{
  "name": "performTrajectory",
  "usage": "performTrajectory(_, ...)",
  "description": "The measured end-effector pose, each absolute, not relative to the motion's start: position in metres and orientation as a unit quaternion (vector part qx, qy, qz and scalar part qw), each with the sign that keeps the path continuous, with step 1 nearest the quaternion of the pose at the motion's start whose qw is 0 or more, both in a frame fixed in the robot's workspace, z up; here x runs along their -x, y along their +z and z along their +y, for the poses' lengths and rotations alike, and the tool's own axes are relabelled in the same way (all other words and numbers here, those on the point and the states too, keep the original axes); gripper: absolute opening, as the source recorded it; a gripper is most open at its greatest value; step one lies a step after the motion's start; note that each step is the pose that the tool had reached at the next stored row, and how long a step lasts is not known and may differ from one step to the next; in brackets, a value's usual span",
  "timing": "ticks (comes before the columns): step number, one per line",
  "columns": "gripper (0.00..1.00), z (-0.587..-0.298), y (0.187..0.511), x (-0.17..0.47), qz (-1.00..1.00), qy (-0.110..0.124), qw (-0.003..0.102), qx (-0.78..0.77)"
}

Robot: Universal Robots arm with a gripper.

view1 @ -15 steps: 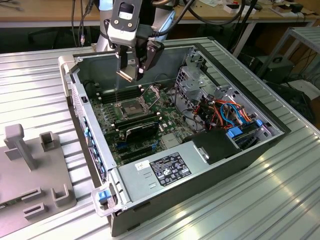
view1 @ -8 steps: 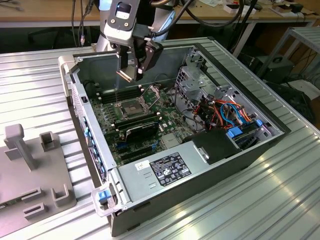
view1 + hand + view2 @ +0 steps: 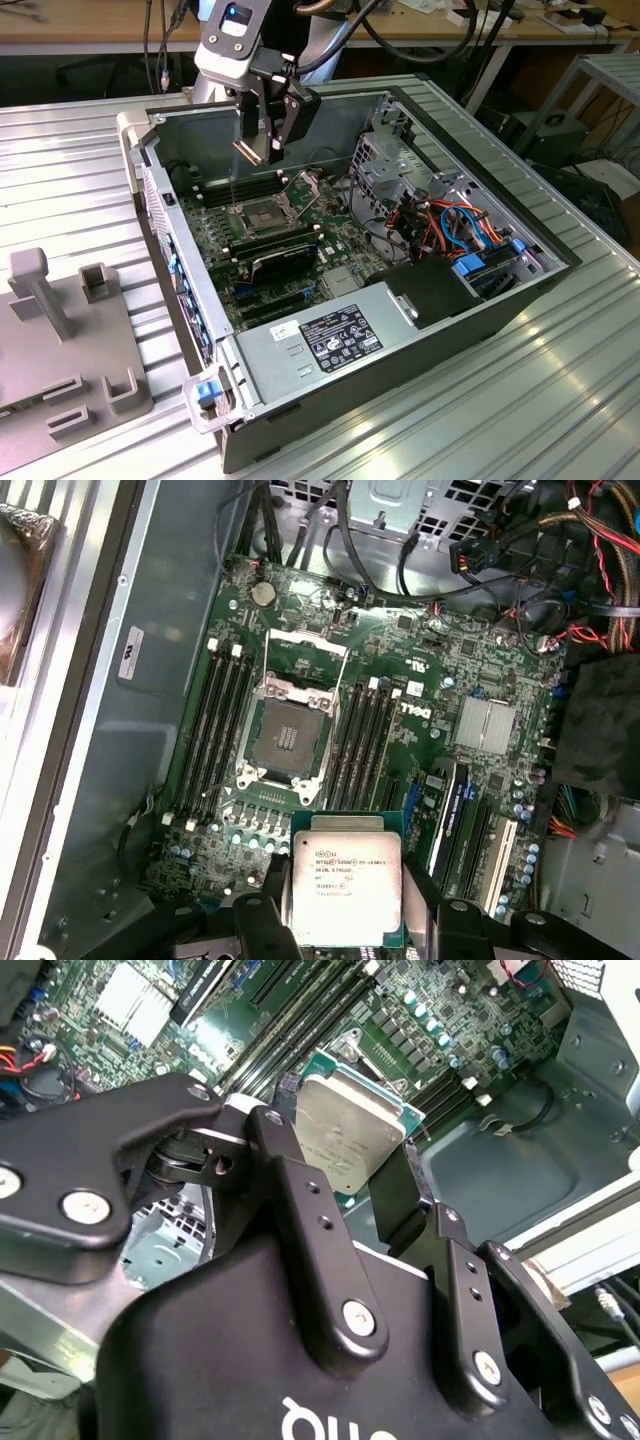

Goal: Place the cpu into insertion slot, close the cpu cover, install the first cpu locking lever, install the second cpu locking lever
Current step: 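Place the cpu into insertion slot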

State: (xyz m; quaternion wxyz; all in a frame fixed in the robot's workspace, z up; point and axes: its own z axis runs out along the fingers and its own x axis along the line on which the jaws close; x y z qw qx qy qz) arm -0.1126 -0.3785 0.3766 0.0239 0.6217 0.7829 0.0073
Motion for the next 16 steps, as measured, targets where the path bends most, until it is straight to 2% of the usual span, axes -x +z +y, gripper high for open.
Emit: performTrajectory(16,0.54,-0.3782,0.3744,0.1126,0.735,0.006,0.024,-0.678)
